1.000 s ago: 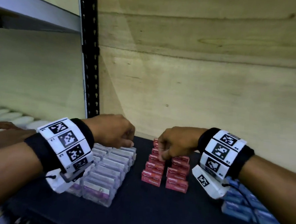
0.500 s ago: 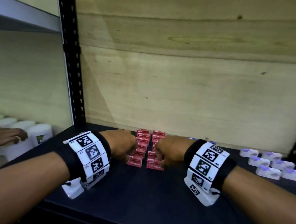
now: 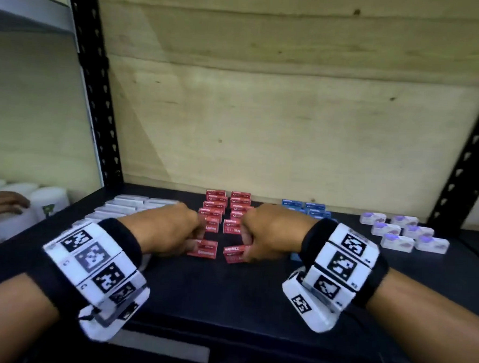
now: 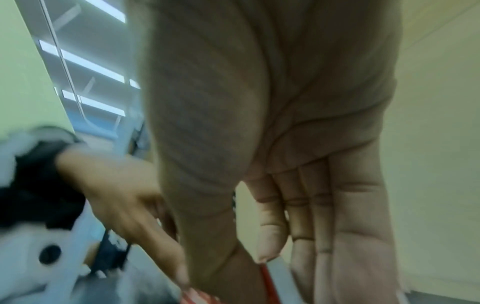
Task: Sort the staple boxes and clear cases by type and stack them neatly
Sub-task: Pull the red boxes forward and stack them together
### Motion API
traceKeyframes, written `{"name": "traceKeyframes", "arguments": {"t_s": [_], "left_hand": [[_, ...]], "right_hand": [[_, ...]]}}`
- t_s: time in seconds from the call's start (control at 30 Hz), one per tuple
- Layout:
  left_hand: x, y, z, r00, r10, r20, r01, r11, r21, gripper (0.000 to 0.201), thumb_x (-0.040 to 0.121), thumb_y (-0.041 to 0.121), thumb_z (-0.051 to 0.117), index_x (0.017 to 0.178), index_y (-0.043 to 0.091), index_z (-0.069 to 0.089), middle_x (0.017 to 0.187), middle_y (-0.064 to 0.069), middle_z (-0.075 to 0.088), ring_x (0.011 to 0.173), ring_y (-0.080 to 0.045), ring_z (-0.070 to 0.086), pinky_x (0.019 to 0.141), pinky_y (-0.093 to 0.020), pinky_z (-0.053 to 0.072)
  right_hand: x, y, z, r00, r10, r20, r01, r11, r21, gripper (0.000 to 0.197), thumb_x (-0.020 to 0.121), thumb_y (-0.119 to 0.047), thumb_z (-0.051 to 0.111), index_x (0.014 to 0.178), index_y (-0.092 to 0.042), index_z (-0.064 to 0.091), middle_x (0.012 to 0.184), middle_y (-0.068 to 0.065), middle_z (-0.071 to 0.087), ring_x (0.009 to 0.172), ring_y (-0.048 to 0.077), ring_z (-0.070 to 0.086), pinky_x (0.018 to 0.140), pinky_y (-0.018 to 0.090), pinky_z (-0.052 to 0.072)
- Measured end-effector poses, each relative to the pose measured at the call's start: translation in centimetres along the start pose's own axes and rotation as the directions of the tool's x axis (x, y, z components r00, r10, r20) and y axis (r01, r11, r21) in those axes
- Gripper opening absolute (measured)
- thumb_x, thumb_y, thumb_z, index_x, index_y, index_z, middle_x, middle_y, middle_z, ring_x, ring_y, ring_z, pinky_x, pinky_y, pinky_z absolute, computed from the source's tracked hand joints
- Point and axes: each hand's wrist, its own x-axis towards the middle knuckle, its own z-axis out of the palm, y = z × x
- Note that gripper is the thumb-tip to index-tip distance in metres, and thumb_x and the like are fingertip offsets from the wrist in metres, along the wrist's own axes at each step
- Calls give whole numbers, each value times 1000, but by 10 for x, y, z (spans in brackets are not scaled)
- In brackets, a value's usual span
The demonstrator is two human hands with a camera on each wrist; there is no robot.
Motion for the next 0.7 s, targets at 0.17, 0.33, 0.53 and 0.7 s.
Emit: {"name": "traceKeyframes", "arguments": {"t_s": [0.17,0.33,0.53,0.7], "left_hand": [[-34,6,28,972,16,-233,-81,958,-275,5,92,28,64,98,28,63,84,14,63,77,-4,58,72,-20,43],[-53,2,73,934,-84,-347,-124,835,-536,11,93,28,63,102,34,62,95,10,62,85,-4,62,79,-28,50],[-63,2,102,897,-149,-417,-223,662,-716,16,93,22,63,105,31,65,103,11,63,96,-10,63,90,-30,51],[-64,-3,108,892,-198,-406,-216,602,-769,18,92,22,64,106,32,67,106,10,63,99,-12,63,94,-35,50]], "right_hand": [[-54,-8,13,994,28,-103,-12,988,153,17,82,-37,73,90,-24,66,88,-5,68,82,17,64,76,34,55],[-77,-10,49,968,91,-234,-7,941,339,14,89,-34,65,102,-31,64,87,-11,68,81,7,59,80,27,50],[-57,-10,91,912,214,-350,22,828,561,11,87,-31,67,97,-31,71,83,-12,61,75,3,61,82,30,53],[-39,-11,106,871,258,-418,91,752,653,5,85,-31,70,90,-32,72,85,-11,62,73,4,62,78,28,55]]}}
